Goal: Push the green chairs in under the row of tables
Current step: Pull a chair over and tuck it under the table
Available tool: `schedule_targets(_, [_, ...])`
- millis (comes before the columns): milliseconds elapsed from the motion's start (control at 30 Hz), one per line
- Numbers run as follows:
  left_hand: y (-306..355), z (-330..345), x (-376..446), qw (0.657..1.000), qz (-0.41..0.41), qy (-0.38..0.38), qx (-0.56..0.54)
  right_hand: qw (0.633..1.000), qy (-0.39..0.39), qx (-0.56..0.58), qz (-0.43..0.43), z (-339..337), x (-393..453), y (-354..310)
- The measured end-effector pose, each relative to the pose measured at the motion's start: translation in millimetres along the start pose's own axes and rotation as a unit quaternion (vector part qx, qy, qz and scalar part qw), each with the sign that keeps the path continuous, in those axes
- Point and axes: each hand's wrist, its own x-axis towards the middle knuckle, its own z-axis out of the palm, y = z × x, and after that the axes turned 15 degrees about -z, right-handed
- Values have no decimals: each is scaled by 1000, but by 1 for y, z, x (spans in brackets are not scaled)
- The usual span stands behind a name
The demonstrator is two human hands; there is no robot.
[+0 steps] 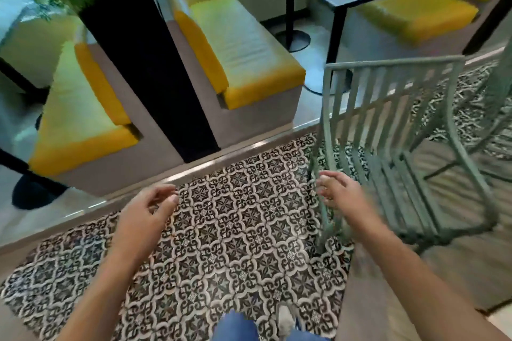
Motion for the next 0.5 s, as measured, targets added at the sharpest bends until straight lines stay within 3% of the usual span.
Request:
schedule_targets(33, [2, 1, 5, 1000, -8, -12, -16, 999, 8, 29, 19, 2, 2, 1])
schedule_targets(200, [50, 25, 187, 983, -41, -85, -156, 991, 76, 91, 60, 50, 143, -13])
schedule_targets(367, [117, 66, 341, 940, -75, -192, -272, 968, 161, 168, 91, 84, 258, -25])
schedule_targets(500, [184, 93, 435, 911, -97, -271, -297, 943, 232, 218, 95, 89, 338, -52])
